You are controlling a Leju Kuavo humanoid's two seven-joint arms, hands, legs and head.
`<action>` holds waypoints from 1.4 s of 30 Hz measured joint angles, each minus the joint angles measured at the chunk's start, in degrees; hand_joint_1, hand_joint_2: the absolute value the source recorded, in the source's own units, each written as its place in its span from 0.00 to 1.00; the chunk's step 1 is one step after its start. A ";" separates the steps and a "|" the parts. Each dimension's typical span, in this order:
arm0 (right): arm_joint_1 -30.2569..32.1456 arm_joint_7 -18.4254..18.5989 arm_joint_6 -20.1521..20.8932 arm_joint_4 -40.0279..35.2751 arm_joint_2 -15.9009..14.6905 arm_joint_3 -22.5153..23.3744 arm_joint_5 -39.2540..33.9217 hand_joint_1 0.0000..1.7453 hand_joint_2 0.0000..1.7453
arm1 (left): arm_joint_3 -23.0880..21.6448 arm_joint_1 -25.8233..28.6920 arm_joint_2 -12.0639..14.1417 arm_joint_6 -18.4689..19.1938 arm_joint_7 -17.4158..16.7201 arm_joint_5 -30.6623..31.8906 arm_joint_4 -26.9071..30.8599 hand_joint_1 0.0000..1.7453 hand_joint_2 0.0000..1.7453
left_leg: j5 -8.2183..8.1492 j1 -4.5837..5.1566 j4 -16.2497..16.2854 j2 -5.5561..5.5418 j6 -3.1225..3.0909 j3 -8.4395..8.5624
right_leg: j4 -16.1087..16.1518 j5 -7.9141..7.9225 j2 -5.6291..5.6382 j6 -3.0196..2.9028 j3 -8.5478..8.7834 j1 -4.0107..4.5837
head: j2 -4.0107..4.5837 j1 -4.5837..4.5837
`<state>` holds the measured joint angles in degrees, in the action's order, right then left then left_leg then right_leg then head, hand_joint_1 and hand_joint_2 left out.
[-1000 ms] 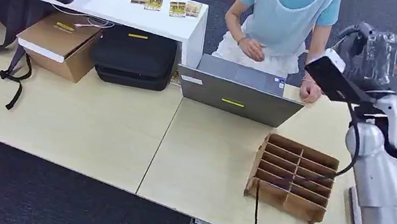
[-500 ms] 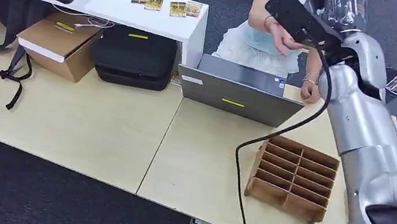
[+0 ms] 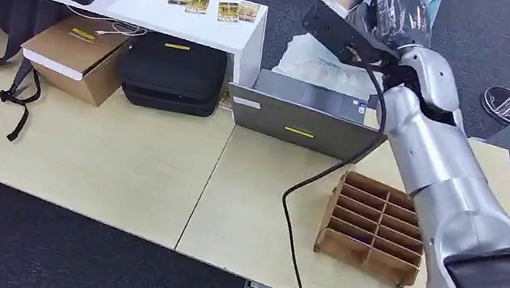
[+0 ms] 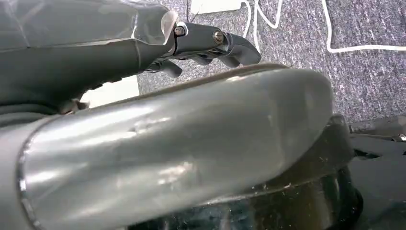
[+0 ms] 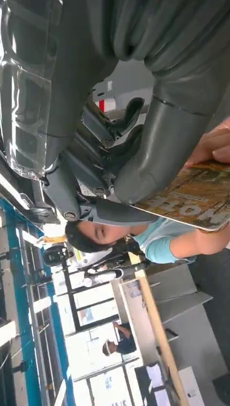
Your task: Pass the card to the sensor for recognition and then transmit it.
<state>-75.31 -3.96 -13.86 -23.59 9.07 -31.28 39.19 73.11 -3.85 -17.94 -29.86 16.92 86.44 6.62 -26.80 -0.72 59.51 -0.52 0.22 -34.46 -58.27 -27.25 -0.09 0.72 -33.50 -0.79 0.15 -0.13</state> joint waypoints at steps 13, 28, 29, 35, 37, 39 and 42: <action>0.03 0.66 0.39 2.23 0.28 -0.20 -0.09 0.00 1.00 | 0.00 -0.07 -0.11 0.00 -0.02 0.04 0.00 0.00 0.00 | 0.00 0.00 0.00 0.01 0.00 0.01 | 0.00 0.00 0.01 0.00 -0.01 0.00 | -0.02 0.00; -0.13 -1.90 0.89 1.60 -3.12 3.23 -6.63 0.00 1.00 | 0.00 -0.07 -0.13 0.00 0.19 0.04 0.00 0.00 0.00 | 0.00 0.00 0.07 0.01 0.00 0.01 | 0.02 0.03 0.01 -0.02 -0.03 -0.01 | 0.00 0.00; -0.12 -2.98 1.69 1.16 -3.78 4.22 -8.49 0.00 1.00 | 0.02 -0.07 -0.13 0.00 0.42 0.00 0.00 0.00 0.00 | 0.00 0.00 0.07 0.00 0.00 0.01 | 0.02 0.03 0.00 -0.01 -0.02 -0.01 | 0.00 -0.02; 2.01 -9.71 11.35 -2.80 -9.58 12.20 -20.60 0.00 1.00 | 0.85 -0.09 -0.22 0.00 0.72 -0.09 0.00 0.00 0.00 | -0.01 0.01 0.10 -0.04 -0.01 -0.01 | 0.05 0.03 -0.05 -0.01 0.01 -0.01 | 0.00 0.00; 3.13 -11.06 18.40 -3.74 -12.07 14.38 -24.99 0.00 1.00 | 0.85 -0.08 -0.20 0.00 1.27 -0.15 0.00 0.00 0.00 | -0.01 0.01 0.12 -0.05 -0.02 0.00 | 0.08 0.03 -0.07 0.00 0.01 -0.01 | -0.02 0.00; 4.61 -12.57 26.13 -4.72 -15.00 16.15 -29.54 0.00 1.00 | 1.01 -0.07 -0.13 0.00 1.77 -0.20 0.00 0.00 0.00 | -0.01 0.01 0.13 -0.10 -0.02 -0.04 | 0.08 0.05 -0.11 0.03 0.04 -0.01 | 0.00 0.00; 6.79 -13.70 33.95 -5.96 -18.77 18.09 -34.89 0.00 1.00 | 1.44 -0.07 -0.07 0.00 2.10 -0.24 0.00 0.00 0.00 | -0.02 0.02 0.13 -0.10 -0.03 -0.06 | 0.08 0.06 -0.10 0.03 0.03 -0.02 | 0.00 -0.02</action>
<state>-68.52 -17.66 20.09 -29.55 -9.70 -13.18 4.30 74.55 -3.92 -18.01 -29.86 19.02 86.20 6.62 -26.82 -0.71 59.64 -0.62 0.20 -34.51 -58.19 -27.20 -0.18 0.76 -33.47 -0.81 0.15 -0.15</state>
